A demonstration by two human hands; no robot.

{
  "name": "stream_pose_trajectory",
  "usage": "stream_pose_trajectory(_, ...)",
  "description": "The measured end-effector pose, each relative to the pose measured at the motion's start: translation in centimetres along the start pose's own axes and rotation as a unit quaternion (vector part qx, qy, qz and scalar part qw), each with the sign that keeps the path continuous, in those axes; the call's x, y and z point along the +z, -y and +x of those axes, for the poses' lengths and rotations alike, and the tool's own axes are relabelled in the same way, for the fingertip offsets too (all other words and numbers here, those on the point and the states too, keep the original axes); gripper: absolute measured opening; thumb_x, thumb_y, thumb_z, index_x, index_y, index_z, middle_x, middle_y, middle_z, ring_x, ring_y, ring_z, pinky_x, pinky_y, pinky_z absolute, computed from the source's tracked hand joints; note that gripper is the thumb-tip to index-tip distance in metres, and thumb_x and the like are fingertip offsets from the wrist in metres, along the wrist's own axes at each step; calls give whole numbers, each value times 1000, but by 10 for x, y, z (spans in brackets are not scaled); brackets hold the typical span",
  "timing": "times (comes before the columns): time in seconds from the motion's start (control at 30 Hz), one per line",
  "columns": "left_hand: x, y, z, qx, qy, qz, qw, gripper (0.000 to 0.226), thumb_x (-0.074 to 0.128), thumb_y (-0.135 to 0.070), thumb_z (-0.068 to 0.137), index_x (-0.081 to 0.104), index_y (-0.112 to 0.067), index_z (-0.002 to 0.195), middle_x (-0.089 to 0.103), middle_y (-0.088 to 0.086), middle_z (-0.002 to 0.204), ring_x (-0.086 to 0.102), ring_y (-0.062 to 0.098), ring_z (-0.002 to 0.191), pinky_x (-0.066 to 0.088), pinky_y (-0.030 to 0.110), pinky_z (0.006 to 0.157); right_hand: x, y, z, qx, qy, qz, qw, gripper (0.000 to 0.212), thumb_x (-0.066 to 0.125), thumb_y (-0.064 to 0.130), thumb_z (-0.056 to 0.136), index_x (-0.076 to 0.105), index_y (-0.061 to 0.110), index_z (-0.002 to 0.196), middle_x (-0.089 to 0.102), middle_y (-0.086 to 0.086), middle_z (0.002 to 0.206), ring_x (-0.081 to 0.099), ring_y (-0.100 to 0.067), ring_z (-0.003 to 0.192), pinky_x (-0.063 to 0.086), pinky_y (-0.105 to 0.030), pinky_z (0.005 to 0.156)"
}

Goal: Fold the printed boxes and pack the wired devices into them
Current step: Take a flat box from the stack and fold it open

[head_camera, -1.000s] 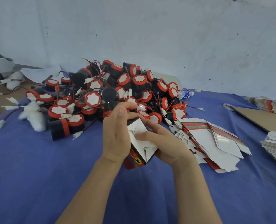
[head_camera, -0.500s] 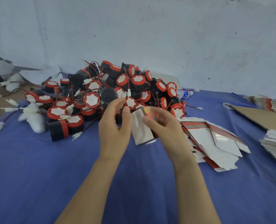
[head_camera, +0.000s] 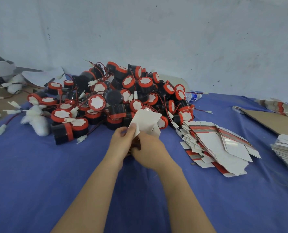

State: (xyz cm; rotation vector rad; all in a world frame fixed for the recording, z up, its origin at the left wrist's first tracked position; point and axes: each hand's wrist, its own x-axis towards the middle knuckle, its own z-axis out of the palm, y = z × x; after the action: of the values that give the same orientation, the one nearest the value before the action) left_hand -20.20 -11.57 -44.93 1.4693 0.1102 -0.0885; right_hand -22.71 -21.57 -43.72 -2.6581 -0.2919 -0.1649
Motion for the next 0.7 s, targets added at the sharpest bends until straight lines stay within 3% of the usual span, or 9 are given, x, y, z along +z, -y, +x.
stream_pose_trajectory(0.1,2,4,1,23,-26,26,999,35,54,-45,94,59,-16,113,64,2,106,63,19,94,54,34,77,-1,-5,0,9,-31,114,993,14,48,6,86,54,17,93,62,5,82,57,-16,76,44,-23,59)
stream_pose_trajectory(0.27,0,14,10,69,-86,124,986,12,45,-23,98,55,-17,97,55,-1,88,49,14,76,39,27,59,-12,-15,-2,71,-393,310,863,23,49,5,92,58,26,89,64,11,88,59,-4,80,47,-16,67)
stream_pose_trajectory(0.3,0,15,10,74,-81,125,986,12,42,-17,97,53,-18,95,54,-2,88,48,13,74,37,26,58,-13,-19,-1,97,-394,314,858,14,52,14,95,59,26,99,62,10,97,57,-3,88,47,-18,74)
stream_pose_trajectory(0.37,2,13,8,87,-61,115,988,20,39,-10,95,54,-24,94,57,-3,91,50,10,78,40,25,61,-10,-26,0,158,-253,370,880,23,51,36,97,59,24,114,59,7,108,55,-8,100,44,-24,85)
stream_pose_trajectory(0.47,-1,9,4,107,-42,83,990,21,45,-13,93,60,-27,96,64,-1,96,58,15,88,49,35,74,-7,-30,-1,194,-58,527,826,23,47,41,98,65,27,101,68,0,103,63,-19,99,51,-37,84)
stream_pose_trajectory(0.53,-3,7,3,129,-48,71,988,20,50,-16,92,63,-31,92,66,-5,94,59,13,89,49,32,73,-3,-32,-1,155,-49,520,839,14,51,32,98,64,29,102,69,1,106,65,-19,100,55,-37,85)
stream_pose_trajectory(0.6,-2,4,1,153,-48,93,983,18,53,-21,93,64,-35,93,66,-14,95,60,8,94,49,25,74,1,-32,0,143,-70,386,908,19,52,19,95,60,22,112,66,2,108,62,-15,95,52,-26,74)
stream_pose_trajectory(0.63,0,4,-1,164,-41,91,981,13,55,-27,94,64,-34,100,65,-17,100,60,7,101,49,24,79,4,-32,2,166,-91,359,914,24,49,13,93,56,17,115,63,1,107,58,-14,92,47,-23,69)
stream_pose_trajectory(0.7,2,-2,-4,145,11,3,989,39,56,-44,92,58,-22,124,64,-8,118,58,11,116,50,30,93,2,-30,3,203,-133,446,862,26,42,4,92,54,10,115,61,-6,107,58,-19,91,49,-24,66)
